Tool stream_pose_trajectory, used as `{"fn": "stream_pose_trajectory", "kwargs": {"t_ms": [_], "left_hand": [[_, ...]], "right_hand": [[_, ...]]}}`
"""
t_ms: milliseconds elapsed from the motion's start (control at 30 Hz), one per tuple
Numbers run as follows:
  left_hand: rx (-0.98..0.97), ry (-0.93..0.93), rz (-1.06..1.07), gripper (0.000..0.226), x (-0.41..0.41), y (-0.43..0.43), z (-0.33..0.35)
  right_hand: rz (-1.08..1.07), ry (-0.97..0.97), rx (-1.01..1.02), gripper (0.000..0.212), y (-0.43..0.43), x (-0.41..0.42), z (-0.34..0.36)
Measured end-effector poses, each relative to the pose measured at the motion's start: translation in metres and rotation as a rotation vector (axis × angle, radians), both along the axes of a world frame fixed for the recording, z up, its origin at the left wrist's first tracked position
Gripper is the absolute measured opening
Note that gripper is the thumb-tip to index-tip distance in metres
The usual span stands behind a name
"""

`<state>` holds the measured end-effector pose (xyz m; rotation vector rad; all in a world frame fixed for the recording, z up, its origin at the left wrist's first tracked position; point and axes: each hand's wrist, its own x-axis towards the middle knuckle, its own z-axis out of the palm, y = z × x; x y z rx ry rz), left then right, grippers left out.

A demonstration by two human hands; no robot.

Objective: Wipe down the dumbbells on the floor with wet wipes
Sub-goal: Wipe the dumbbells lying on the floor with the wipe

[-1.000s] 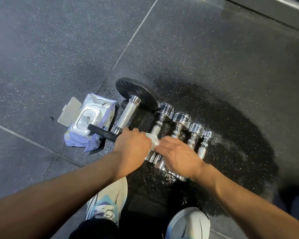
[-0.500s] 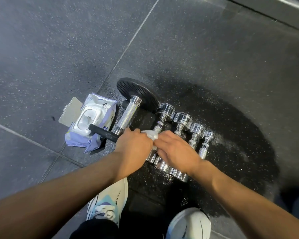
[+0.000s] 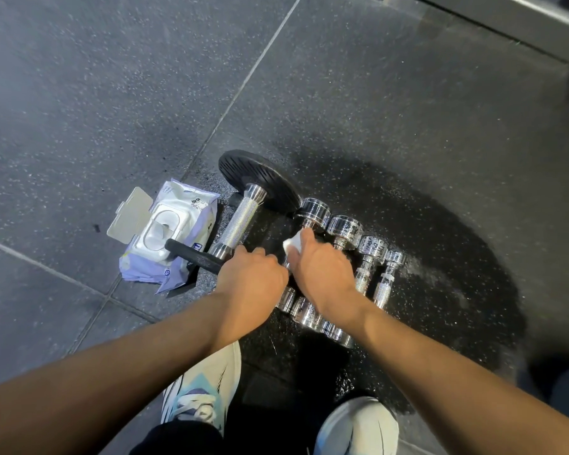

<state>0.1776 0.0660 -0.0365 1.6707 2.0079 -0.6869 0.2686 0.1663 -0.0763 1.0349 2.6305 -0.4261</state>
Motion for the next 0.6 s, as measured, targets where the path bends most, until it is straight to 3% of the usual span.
{"fn": "stream_pose_trajectory", "kwargs": {"t_ms": [100, 233, 400, 600], "left_hand": [[-0.027, -0.002, 0.002, 0.046, 0.0, 0.002, 0.001], [-0.027, 0.003, -0.005, 0.037, 0.0, 0.002, 0.001], [-0.019, 0.021, -0.025, 0.036, 0.0, 0.0, 0.0], [-0.015, 0.005, -0.021, 0.039, 0.0, 0.001, -0.002]], "right_hand": [[-0.047, -0.068, -0.134, 0.046, -0.009, -0.001, 0.003], [-0.066, -0.011, -0.115, 0.041, 0.011, -0.009, 0.003], [-0.175, 0.087, -0.229, 0.036, 0.026, -0.008, 0.01], [-0.035, -0.124, -0.27, 0.042, -0.004, 0.006, 0.005]]}}
